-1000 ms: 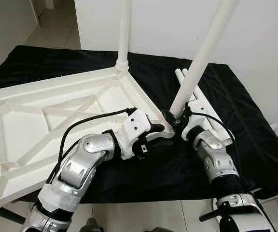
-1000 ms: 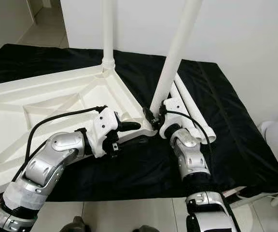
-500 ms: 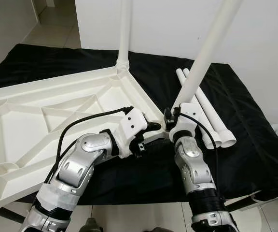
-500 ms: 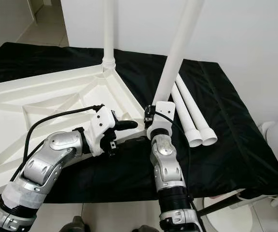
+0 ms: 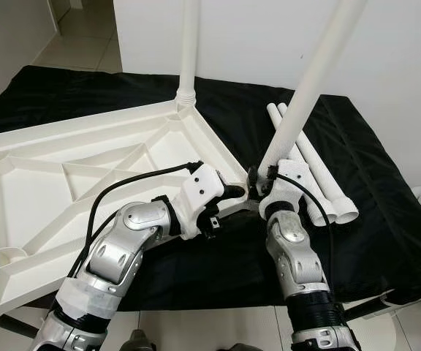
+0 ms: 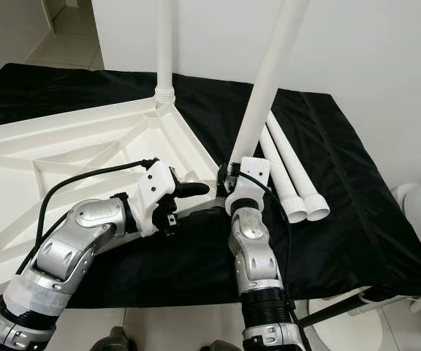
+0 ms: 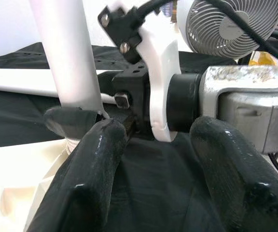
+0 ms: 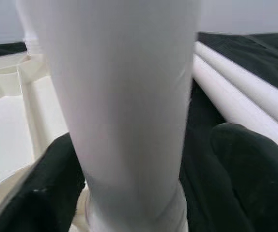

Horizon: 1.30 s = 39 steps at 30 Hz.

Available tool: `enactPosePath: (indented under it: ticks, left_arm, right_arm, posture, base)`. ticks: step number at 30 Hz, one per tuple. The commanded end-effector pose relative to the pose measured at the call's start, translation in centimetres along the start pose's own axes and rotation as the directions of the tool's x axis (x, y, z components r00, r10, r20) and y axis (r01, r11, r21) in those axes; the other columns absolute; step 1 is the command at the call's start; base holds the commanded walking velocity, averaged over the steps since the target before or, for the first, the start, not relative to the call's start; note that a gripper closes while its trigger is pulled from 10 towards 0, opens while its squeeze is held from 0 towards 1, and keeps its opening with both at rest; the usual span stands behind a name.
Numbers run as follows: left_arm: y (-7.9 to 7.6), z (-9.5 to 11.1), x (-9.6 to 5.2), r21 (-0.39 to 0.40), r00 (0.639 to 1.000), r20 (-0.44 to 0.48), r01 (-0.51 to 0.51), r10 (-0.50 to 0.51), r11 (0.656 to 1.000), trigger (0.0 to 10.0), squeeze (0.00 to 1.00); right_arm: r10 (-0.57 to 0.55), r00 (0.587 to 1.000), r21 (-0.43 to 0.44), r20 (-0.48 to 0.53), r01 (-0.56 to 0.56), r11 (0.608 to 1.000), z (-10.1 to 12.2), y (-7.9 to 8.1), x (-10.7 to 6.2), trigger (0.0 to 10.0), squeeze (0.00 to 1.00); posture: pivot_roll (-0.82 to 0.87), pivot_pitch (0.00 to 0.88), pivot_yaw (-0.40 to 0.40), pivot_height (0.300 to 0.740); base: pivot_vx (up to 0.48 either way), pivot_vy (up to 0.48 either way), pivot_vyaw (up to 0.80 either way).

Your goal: Building children table

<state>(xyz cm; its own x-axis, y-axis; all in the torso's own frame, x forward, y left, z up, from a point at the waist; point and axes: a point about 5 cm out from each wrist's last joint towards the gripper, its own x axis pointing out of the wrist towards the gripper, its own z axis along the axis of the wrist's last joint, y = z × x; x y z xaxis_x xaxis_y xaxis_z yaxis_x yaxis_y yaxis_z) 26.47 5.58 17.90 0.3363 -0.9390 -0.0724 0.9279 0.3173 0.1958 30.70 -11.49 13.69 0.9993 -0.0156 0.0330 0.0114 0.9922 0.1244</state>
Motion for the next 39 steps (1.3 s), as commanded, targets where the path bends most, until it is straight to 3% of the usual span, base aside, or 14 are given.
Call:
enactPosePath:
  ticks: [1,7,8,9,14,16,18,20,26,27,28,29,32,39]
  left_arm:
    - [0.0,0.0,0.2,0.011,1.000,0.001,-0.032,0.032,0.999,10.0,0.00]
    - [0.0,0.0,0.3,0.010,1.000,0.002,-0.029,0.029,1.000,10.0,0.00]
    - [-0.1,0.1,0.4,0.010,1.000,0.004,-0.025,0.025,1.000,10.0,0.00]
    - [-0.3,0.1,0.4,0.008,1.000,0.007,-0.016,0.016,1.000,10.0,0.00]
    - [-0.4,0.2,0.5,0.007,1.000,0.009,-0.010,0.010,1.000,10.0,0.00]
    - [-0.7,0.1,0.6,0.008,1.000,0.009,0.003,-0.003,1.000,10.0,0.00]
    - [-0.9,0.2,0.8,0.007,1.000,0.011,0.023,-0.023,1.000,10.0,0.00]
    - [-0.9,0.2,0.8,0.007,1.000,0.011,0.023,-0.023,1.000,10.0,0.00]
    - [-1.0,0.2,0.9,0.015,1.000,0.007,0.031,-0.031,0.999,10.0,0.00]
    - [-1.0,0.2,0.9,0.017,1.000,0.004,0.029,-0.030,0.999,10.0,0.00]
    - [-1.0,0.2,0.9,0.017,1.000,0.004,0.029,-0.030,0.999,10.0,0.00]
    - [-1.0,0.2,0.9,0.017,1.000,0.003,0.028,-0.028,0.999,10.0,0.00]
    - [-1.0,0.2,1.0,0.017,1.000,0.005,0.022,-0.022,1.000,10.0,0.00]
    - [-1.0,0.2,1.0,0.016,1.000,0.007,0.020,-0.020,1.000,10.0,0.00]
  right_arm:
    - [0.011,1.000,0.020,-0.001,-0.011,1.000,-0.1,-0.3,-0.2,10.0,1.00]
    - [0.053,0.999,0.003,0.011,-0.053,0.999,0.2,-1.0,-0.2,10.0,1.00]
    - [0.117,0.993,-0.016,0.016,-0.117,0.993,0.3,-1.8,-0.1,10.0,0.14]
    - [0.208,0.978,-0.044,0.018,-0.207,0.977,0.4,-2.6,-0.1,10.0,0.00]
    - [0.264,0.964,-0.065,0.015,-0.263,0.963,0.5,-3.0,-0.1,10.0,0.00]
    - [0.330,0.944,-0.099,0.001,-0.329,0.939,0.4,-3.4,0.0,10.0,0.00]
    - [0.445,0.894,-0.161,-0.041,-0.446,0.881,0.2,-3.9,0.9,10.0,0.00]
    - [0.445,0.894,-0.161,-0.041,-0.446,0.881,0.2,-3.9,0.9,10.0,0.00]
    - [0.548,0.831,-0.158,-0.096,-0.557,0.816,0.1,-4.0,2.2,10.0,0.00]
    - [0.572,0.812,-0.156,-0.116,-0.583,0.797,0.0,-4.0,2.5,4.2,0.00]
    - [0.572,0.812,-0.156,-0.116,-0.583,0.797,0.0,-4.0,2.5,4.2,0.00]
    - [0.586,0.800,-0.149,-0.132,-0.600,0.786,-0.2,-4.0,2.6,0.1,0.00]
    - [0.615,0.771,-0.139,-0.167,-0.636,0.759,-0.7,-3.9,2.7,0.0,0.00]
    - [0.615,0.767,-0.126,-0.182,-0.638,0.759,-1.1,-4.0,2.6,0.0,0.00]
  posture:
    - [0.06,0.000,-0.101,0.740]
    - [0.06,0.000,-0.100,0.740]
    - [0.06,0.000,-0.096,0.740]
    - [0.06,0.000,-0.092,0.740]
    - [0.06,0.000,-0.092,0.740]
    - [0.05,0.000,-0.087,0.740]
    - [0.05,0.000,-0.076,0.740]
    - [0.05,0.000,-0.076,0.740]
    - [0.06,0.000,-0.074,0.740]
    - [0.07,0.000,-0.076,0.740]
    - [0.07,0.000,-0.076,0.740]
    - [0.07,0.000,-0.079,0.740]
    - [0.07,0.000,-0.083,0.740]
    - [0.08,0.000,-0.087,0.740]
  base:
    - [0.000,0.000,0.00]
    - [0.000,0.000,0.00]
    - [0.000,0.000,0.00]
    - [0.000,0.000,0.00]
    - [0.000,0.000,0.00]
    - [0.000,0.000,0.00]
    - [0.000,0.000,0.00]
    - [0.000,0.000,0.00]
    - [0.000,0.000,0.00]
    - [0.000,0.000,0.00]
    - [0.000,0.000,0.00]
    - [0.000,0.000,0.00]
    - [0.000,0.000,0.00]
    - [0.000,0.000,0.00]
